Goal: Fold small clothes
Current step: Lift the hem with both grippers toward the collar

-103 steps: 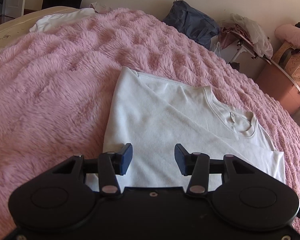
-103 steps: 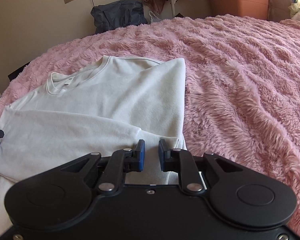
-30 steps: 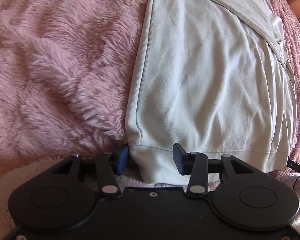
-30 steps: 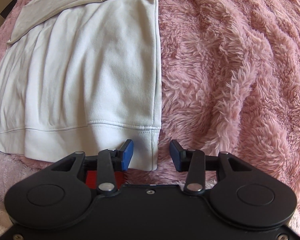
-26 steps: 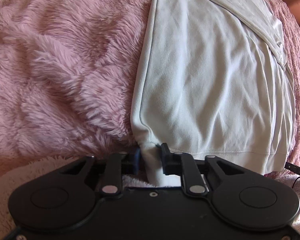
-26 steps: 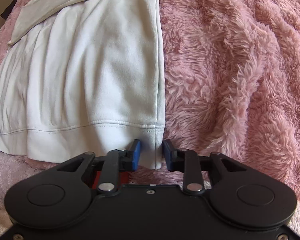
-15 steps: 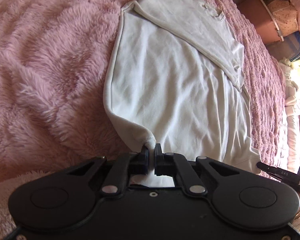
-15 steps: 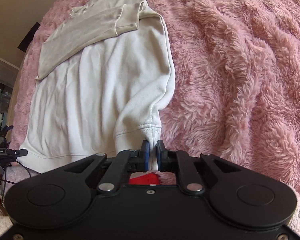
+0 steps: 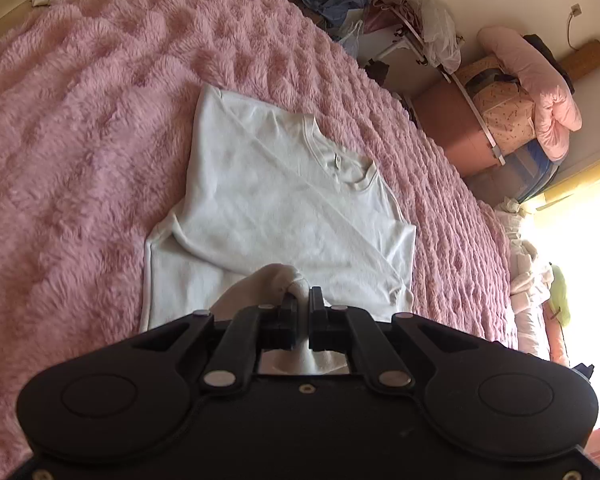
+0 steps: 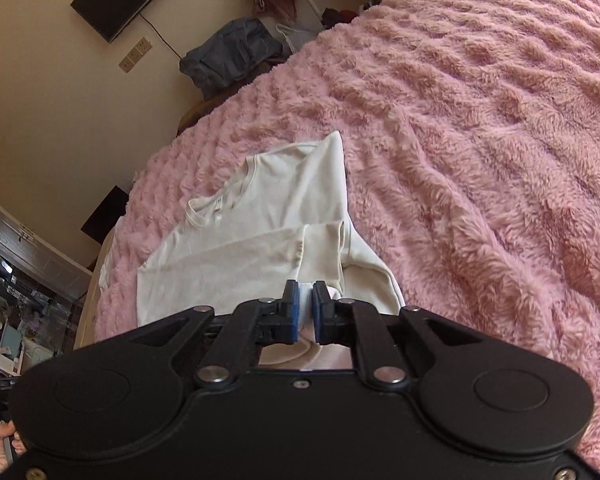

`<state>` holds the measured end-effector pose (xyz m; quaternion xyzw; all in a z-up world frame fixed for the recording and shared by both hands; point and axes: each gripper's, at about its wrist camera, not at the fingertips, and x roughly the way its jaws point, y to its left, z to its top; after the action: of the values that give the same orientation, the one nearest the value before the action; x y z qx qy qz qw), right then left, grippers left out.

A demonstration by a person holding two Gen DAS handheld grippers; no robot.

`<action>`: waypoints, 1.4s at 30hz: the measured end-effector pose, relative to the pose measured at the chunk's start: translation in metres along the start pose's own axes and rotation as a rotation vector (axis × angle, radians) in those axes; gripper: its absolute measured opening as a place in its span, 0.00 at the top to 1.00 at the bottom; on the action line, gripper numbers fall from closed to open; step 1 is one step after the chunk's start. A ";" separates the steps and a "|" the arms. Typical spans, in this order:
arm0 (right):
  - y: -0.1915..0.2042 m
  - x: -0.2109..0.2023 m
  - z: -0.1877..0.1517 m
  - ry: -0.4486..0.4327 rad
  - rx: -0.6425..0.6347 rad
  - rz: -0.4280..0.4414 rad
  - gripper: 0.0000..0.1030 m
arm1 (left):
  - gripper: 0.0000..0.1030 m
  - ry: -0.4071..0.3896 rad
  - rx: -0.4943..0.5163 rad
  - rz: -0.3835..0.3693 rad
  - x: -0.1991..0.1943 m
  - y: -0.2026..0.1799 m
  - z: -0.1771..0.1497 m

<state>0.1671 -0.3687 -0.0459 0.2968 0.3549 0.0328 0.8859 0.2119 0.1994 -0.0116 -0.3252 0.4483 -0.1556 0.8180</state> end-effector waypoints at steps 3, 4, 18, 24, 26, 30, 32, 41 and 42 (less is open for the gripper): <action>0.002 0.022 0.031 -0.055 0.031 0.015 0.92 | 0.99 -0.031 -0.014 -0.040 0.018 0.005 0.040; 0.002 0.029 0.037 -0.065 0.036 0.017 0.92 | 0.99 -0.039 -0.016 -0.045 0.025 0.006 0.053; 0.017 0.163 0.119 -0.143 0.062 0.010 0.92 | 0.99 -0.062 -0.057 -0.015 0.125 0.037 0.178; 0.018 0.209 0.137 -0.145 0.059 -0.026 0.92 | 0.98 -0.051 -0.093 0.022 0.166 0.058 0.202; 0.016 0.224 0.141 -0.148 0.064 -0.044 0.92 | 0.98 -0.044 -0.110 0.044 0.181 0.067 0.206; 0.009 0.250 0.145 -0.144 0.073 -0.081 0.92 | 0.97 -0.021 -0.135 0.091 0.205 0.082 0.206; 0.003 0.263 0.144 -0.128 0.096 -0.096 0.92 | 0.96 -0.019 -0.150 0.101 0.213 0.088 0.203; 0.002 0.286 0.143 -0.113 0.065 -0.136 0.89 | 0.78 -0.056 -0.075 0.122 0.213 0.075 0.199; 0.003 0.284 0.144 -0.122 0.060 -0.141 0.87 | 0.72 -0.071 -0.065 0.113 0.208 0.071 0.198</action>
<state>0.4726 -0.3627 -0.1349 0.2991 0.3214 -0.0586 0.8966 0.4893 0.2159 -0.1145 -0.3310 0.4416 -0.0827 0.8298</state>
